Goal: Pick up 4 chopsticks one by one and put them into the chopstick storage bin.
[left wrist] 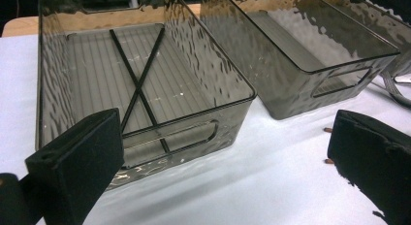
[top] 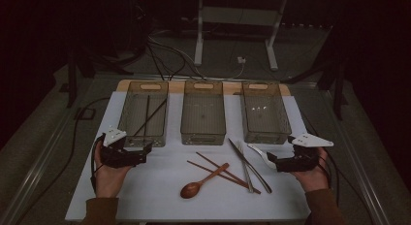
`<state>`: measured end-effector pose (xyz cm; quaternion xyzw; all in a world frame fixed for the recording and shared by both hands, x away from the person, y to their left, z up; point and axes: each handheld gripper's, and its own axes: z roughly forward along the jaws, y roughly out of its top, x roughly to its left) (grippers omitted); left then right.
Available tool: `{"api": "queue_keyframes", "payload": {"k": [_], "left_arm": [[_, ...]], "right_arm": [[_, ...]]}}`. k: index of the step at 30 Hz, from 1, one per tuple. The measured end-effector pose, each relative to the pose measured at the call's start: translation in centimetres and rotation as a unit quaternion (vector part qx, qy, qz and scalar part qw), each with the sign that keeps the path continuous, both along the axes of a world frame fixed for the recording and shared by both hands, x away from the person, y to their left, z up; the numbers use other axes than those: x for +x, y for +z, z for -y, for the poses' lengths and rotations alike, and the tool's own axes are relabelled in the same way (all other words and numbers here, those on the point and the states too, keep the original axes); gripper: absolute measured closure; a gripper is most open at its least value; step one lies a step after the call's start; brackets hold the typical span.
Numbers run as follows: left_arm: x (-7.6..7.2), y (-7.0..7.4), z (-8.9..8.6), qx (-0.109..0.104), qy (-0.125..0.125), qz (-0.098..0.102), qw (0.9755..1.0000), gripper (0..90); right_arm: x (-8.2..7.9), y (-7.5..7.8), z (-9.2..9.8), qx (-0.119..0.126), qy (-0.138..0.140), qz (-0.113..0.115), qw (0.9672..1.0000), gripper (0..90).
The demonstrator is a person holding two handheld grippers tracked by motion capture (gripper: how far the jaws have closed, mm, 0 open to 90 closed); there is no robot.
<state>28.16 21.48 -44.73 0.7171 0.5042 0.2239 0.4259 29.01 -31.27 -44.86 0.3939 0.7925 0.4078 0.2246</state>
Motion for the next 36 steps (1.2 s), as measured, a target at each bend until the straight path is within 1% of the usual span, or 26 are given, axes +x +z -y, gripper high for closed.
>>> {"api": "queue_keyframes", "payload": {"k": [1, 2, 3, 6, 7, 8, 11, 13, 15, 16, 17, 18, 19, 20, 21, 22, 24, 25, 26, 27, 28, 29, 32, 33, 36], "left_arm": [[0.0, 0.0, -0.1, -0.001, 0.000, 0.000, 1.0000, 0.8], [-0.1, -0.1, -0.1, -0.002, 0.002, 0.000, 1.0000, 0.8], [-0.1, -0.1, -0.1, -0.003, 0.002, 0.000, 1.0000, 0.8], [-0.2, -0.3, -0.1, -0.001, 0.002, -0.003, 1.0000, 0.8], [-0.2, -0.3, 0.0, -0.002, 0.002, -0.003, 1.0000, 0.8], [-0.2, -0.4, 0.0, -0.001, 0.001, -0.003, 1.0000, 0.8], [-0.2, -0.5, 0.0, -0.001, 0.001, -0.005, 1.0000, 0.8], [-0.2, -0.5, 0.0, 0.000, 0.001, -0.005, 1.0000, 0.8], [-0.2, -0.5, 0.1, -0.001, 0.000, -0.005, 1.0000, 0.8], [-0.3, -0.5, 0.1, 0.000, 0.000, -0.005, 1.0000, 0.8], [-0.3, -0.5, 0.1, 0.000, -0.001, -0.006, 1.0000, 0.8], [-0.3, -0.5, 0.1, 0.000, -0.001, -0.006, 1.0000, 0.8], [-0.3, -0.5, 0.1, -0.001, -0.001, -0.006, 1.0000, 0.8], [-0.3, -0.5, 0.1, -0.001, -0.001, -0.005, 1.0000, 0.8], [-0.3, -0.5, 0.1, -0.002, 0.000, -0.005, 1.0000, 0.8], [-0.3, -0.5, 0.0, -0.001, 0.001, -0.005, 1.0000, 0.8], [-0.3, -0.5, 0.0, 0.000, 0.001, -0.006, 1.0000, 0.8], [-0.3, -0.5, -0.1, -0.001, 0.002, -0.006, 1.0000, 0.8], [-0.3, -0.6, -0.1, -0.001, 0.002, -0.006, 1.0000, 0.8], [-0.3, -0.6, -0.1, -0.002, 0.002, -0.007, 1.0000, 0.8], [-0.3, -0.6, -0.1, -0.002, 0.002, -0.007, 1.0000, 0.8], [-0.3, -0.6, -0.1, -0.001, 0.003, -0.007, 1.0000, 0.8], [-0.3, -0.6, -0.2, -0.001, 0.003, -0.007, 1.0000, 0.8], [-0.3, -0.6, -0.2, -0.001, 0.004, -0.007, 1.0000, 0.8], [-0.3, -0.6, -0.2, -0.002, 0.005, -0.007, 1.0000, 0.8]], "right_arm": [[0.2, 0.0, -0.8, -0.008, 0.013, -0.005, 0.9999, 0.0], [0.2, 0.0, -0.8, -0.008, 0.013, -0.005, 0.9999, 0.0], [0.4, -0.1, -1.7, -0.018, 0.028, -0.013, 0.9993, 0.0], [0.4, -0.3, -3.0, -0.028, 0.050, -0.022, 0.9981, 0.0], [0.4, -0.3, -3.0, -0.028, 0.050, -0.022, 0.9981, 0.0], [0.4, -0.5, -3.7, -0.031, 0.061, -0.028, 0.9973, 0.0], [0.3, -0.7, -4.8, -0.034, 0.075, -0.039, 0.9958, 0.0], [0.3, -0.8, -5.2, -0.036, 0.081, -0.042, 0.9952, 0.0], [0.3, -1.1, -6.1, -0.042, 0.093, -0.056, 0.9932, 0.0], [0.3, -1.1, -6.1, -0.042, 0.093, -0.056, 0.9932, 0.0], [0.3, -1.3, -6.7, -0.043, 0.100, -0.065, 0.9919, 0.0], [0.3, -1.4, -6.9, -0.047, 0.103, -0.068, 0.9912, 0.0], [0.3, -1.4, -6.9, -0.047, 0.103, -0.068, 0.9912, 0.0], [0.4, -1.7, -7.4, -0.052, 0.111, -0.078, 0.9894, 0.0], [0.4, -1.7, -7.4, -0.052, 0.111, -0.078, 0.9894, 0.0], [0.4, -1.9, -7.7, -0.056, 0.114, -0.083, 0.9884, 0.0], [0.3, -2.2, -8.2, -0.061, 0.114, -0.087, 0.9878, 4.6], [0.2, -2.3, -8.4, -0.065, 0.116, -0.091, 0.9869, 6.2], [0.1, -2.5, -8.8, -0.069, 0.121, -0.100, 0.9852, 11.6], [0.0, -2.6, -9.1, -0.069, 0.122, -0.104, 0.9847, 14.3], [0.0, -2.6, -9.1, -0.069, 0.122, -0.104, 0.9847, 14.3], [0.0, -2.8, -9.5, -0.073, 0.127, -0.110, 0.9831, 17.9], [-0.1, -3.1, -9.8, -0.080, 0.131, -0.114, 0.9815, 23.0], [-0.1, -3.3, -10.1, -0.086, 0.137, -0.120, 0.9796, 30.7], [-0.1, -3.7, -10.4, -0.089, 0.144, -0.134, 0.9763, 42.6]]}}
